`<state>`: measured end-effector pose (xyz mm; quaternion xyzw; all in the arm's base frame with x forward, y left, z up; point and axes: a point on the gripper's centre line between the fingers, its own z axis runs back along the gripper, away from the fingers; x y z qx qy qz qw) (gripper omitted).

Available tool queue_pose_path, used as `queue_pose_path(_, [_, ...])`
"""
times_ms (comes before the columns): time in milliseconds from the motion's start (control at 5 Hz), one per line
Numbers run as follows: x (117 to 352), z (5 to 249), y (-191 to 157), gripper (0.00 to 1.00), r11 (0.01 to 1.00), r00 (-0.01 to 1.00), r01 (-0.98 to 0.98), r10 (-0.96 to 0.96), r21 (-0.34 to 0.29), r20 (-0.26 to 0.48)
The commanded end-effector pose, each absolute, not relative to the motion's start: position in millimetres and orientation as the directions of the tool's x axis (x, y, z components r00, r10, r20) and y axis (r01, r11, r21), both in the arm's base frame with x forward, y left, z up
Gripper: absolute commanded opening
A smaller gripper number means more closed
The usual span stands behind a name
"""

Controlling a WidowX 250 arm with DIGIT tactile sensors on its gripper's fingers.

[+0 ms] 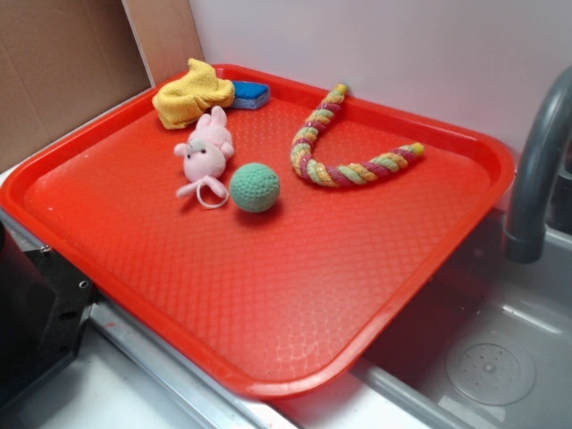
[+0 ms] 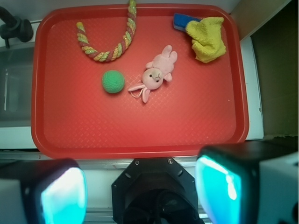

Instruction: Grab the pink bunny.

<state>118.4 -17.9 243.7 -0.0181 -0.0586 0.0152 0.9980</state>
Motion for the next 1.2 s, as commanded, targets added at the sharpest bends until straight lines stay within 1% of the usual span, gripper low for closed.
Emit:
queue_pose_path(0, [118.4,243.7,-17.9,1.00,0.999,0.993,-0.028,0.032,-0.038,0.116])
queue_pose_path(200, [158.1,193.7,0.0,1.00,0.962,0.956,-0.275,0.273,-0.002,0.104])
queue_pose_path(400, [192.0,167.4,10.4,1.00,0.864,0.842,-0.497,0.502,-0.076,0.198])
queue_pose_path(600, [209.0,142.7,37.7,1.00,0.713,0.682,-0.690,0.698,-0.125,0.218])
queue_pose_path(800, [219.1,114.8,55.9,1.00,0.629,0.601,-0.772,0.769,-0.091,0.218])
queue_pose_path(1000, [233.3,77.5,53.8,1.00,0.647,0.633,-0.762,0.755,-0.033,0.173])
